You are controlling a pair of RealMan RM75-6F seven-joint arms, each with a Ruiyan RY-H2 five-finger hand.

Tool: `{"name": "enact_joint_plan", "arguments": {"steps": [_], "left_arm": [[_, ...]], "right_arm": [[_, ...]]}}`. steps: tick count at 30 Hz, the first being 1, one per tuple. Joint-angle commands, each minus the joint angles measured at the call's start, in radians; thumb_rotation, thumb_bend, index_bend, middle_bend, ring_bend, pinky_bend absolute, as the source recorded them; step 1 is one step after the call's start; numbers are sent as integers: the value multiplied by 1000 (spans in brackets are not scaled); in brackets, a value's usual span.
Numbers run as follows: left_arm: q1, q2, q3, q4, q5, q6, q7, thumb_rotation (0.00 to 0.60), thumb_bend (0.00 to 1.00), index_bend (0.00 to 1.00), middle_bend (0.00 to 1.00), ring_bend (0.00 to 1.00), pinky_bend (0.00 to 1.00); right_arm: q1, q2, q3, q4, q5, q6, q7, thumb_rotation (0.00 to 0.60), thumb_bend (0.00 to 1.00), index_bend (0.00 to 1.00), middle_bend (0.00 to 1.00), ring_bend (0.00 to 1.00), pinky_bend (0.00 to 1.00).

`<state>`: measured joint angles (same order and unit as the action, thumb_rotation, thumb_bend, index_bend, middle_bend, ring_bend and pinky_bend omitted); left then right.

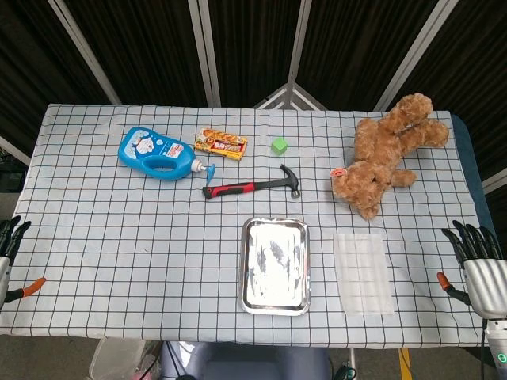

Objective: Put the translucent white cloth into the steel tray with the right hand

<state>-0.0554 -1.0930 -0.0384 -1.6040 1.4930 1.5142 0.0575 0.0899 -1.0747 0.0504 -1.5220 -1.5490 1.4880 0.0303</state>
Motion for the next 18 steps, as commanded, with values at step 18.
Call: {"name": "enact_joint_plan", "arguments": {"steps": [18], "left_arm": [[-4, -2, -4, 3, -4, -5, -1, 600, 0, 0, 0, 0, 0]], "right_arm": [[5, -12, -61, -52, -78, -33, -89, 600, 367, 135, 76, 0, 0]]}}
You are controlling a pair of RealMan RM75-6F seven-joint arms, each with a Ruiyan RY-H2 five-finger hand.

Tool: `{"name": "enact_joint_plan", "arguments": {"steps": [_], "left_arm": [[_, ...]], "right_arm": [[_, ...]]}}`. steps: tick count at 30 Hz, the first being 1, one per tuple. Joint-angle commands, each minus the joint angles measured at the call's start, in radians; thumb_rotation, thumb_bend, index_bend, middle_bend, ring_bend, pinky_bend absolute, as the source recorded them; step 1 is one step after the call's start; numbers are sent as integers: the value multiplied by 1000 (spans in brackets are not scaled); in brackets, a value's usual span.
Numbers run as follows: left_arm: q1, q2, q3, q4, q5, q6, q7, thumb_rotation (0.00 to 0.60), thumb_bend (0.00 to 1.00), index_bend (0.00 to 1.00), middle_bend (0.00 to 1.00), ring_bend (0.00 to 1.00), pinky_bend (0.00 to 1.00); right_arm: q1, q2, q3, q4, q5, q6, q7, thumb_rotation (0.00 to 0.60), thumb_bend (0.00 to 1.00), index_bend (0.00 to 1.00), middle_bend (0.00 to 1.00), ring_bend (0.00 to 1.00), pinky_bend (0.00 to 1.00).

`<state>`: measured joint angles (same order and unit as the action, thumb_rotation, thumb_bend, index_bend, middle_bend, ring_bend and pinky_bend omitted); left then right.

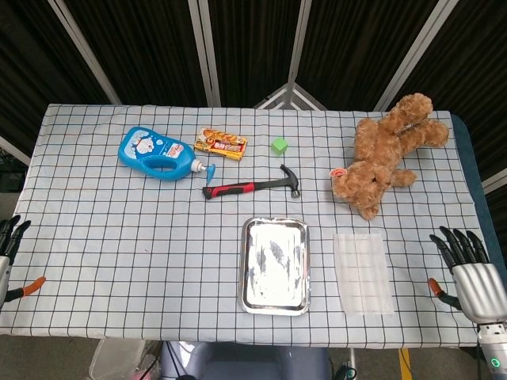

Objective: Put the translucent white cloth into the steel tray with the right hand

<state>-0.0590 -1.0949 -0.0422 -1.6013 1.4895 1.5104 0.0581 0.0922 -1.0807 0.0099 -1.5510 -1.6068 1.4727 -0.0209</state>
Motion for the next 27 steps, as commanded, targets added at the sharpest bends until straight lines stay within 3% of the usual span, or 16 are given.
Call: {"name": "enact_joint_plan", "arguments": {"steps": [1, 12, 18, 27], "left_arm": [[-1, 1, 0, 0, 0, -1, -3, 600, 0, 0, 0, 0, 0], [2, 4, 0, -7, -1, 2, -9, 600, 0, 0, 0, 0, 0], [3, 5, -1, -9, -4, 2, -14, 600, 0, 0, 0, 0, 0], [2, 7, -2, -7, -4, 2, -23, 600, 0, 0, 0, 0, 0]], "right_arm": [[3, -9, -29, -33, -26, -28, -55, 600, 367, 135, 75, 0, 0], [-13, -85, -102, -73, -26, -125, -286, 600, 367, 132, 68, 0, 0], [-30, -172, -100, -33, 18, -145, -381, 600, 367, 78, 62, 0, 0], [-42, -259, -90, 39, 40, -137, -420, 600, 367, 3, 20, 0, 0]]}}
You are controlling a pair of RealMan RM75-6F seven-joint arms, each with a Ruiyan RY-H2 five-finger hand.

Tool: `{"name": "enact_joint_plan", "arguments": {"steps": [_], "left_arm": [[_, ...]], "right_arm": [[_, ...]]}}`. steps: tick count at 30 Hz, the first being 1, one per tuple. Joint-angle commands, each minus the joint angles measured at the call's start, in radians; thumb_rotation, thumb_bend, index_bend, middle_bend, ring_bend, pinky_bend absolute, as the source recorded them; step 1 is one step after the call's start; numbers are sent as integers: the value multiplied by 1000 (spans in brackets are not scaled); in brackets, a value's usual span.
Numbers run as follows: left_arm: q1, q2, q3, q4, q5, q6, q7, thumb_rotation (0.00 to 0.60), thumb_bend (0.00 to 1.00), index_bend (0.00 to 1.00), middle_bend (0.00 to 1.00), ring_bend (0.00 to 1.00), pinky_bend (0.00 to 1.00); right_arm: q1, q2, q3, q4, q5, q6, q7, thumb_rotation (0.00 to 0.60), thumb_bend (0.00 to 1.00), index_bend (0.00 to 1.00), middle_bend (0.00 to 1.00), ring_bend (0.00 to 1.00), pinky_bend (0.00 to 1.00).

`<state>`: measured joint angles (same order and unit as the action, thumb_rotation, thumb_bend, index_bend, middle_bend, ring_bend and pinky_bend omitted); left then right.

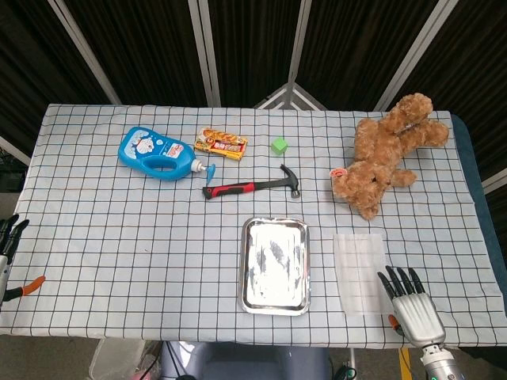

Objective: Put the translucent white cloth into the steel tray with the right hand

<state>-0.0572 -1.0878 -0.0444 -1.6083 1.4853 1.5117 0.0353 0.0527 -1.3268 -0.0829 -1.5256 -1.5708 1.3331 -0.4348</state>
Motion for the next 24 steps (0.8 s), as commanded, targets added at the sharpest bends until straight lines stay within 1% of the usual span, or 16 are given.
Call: {"name": "enact_joint_plan", "arguments": {"steps": [1, 7, 13, 24], "left_arm": [[0, 0, 0, 0, 0, 0, -1, 600, 0, 0, 0, 0, 0], [0, -1, 0, 0, 0, 1, 0, 600, 0, 0, 0, 0, 0], [1, -1, -1, -1, -1, 2, 0, 600, 0, 0, 0, 0, 0], [0, 0, -1, -1, -4, -1, 1, 600, 0, 0, 0, 0, 0]], "right_arm": [[-3, -18, 3, 20, 7, 1, -8, 600, 367, 0, 10, 0, 0], [-7, -40, -5, 56, 18, -10, -39, 600, 367, 0, 0, 0, 0], [-9, -51, -8, 71, 24, -17, -57, 600, 367, 0, 0, 0, 0], [-2, -76, 3, 109, 46, -33, -49, 600, 367, 0, 0, 0, 0]]}}
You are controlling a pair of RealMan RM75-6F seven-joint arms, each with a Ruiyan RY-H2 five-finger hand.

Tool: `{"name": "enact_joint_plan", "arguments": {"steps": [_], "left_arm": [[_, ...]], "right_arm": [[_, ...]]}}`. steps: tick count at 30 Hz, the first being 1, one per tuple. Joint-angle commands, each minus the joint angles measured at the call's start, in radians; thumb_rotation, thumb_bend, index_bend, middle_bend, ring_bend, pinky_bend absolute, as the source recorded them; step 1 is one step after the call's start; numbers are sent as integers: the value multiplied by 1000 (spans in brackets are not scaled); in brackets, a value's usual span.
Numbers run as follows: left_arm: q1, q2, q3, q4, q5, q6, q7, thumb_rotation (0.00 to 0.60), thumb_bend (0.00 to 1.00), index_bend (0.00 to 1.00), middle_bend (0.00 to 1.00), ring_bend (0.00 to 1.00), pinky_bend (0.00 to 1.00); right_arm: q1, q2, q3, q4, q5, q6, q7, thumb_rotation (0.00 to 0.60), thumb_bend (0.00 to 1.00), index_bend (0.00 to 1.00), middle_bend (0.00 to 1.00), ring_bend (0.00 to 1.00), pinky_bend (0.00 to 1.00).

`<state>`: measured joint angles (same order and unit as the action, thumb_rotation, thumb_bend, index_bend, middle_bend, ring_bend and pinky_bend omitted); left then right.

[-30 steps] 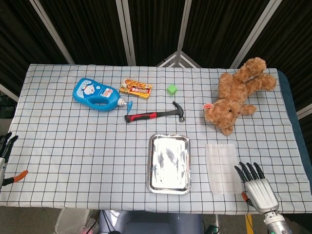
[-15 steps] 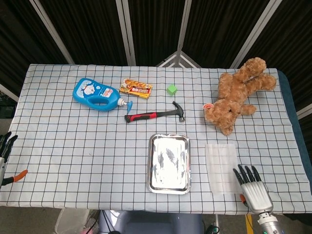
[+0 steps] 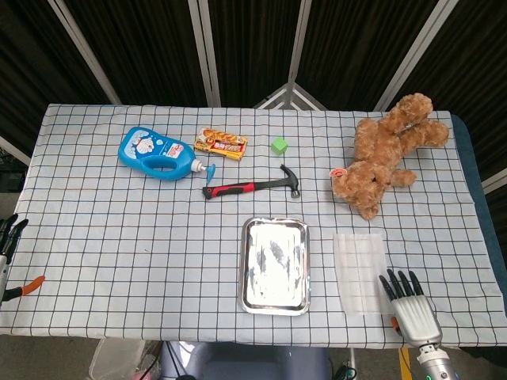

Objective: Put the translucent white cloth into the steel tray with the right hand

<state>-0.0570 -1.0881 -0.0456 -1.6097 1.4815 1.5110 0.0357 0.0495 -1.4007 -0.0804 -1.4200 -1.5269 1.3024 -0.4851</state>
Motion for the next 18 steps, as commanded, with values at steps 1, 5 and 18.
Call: {"name": "enact_joint_plan", "arguments": {"steps": [1, 5, 18], "left_arm": [[0, 0, 0, 0, -1, 0, 1, 600, 0, 0, 0, 0, 0], [0, 0, 0, 0, -1, 0, 0, 600, 0, 0, 0, 0, 0], [0, 0, -1, 0, -2, -1, 1, 600, 0, 0, 0, 0, 0]], "right_arm": [[2, -4, 1, 6, 3, -4, 2, 600, 367, 0, 0, 0, 0], [5, -12, 3, 17, 10, -12, 5, 600, 368, 0, 0, 0, 0], [12, -34, 2, 44, -7, -1, 42, 600, 424, 0, 0, 0, 0]]}}
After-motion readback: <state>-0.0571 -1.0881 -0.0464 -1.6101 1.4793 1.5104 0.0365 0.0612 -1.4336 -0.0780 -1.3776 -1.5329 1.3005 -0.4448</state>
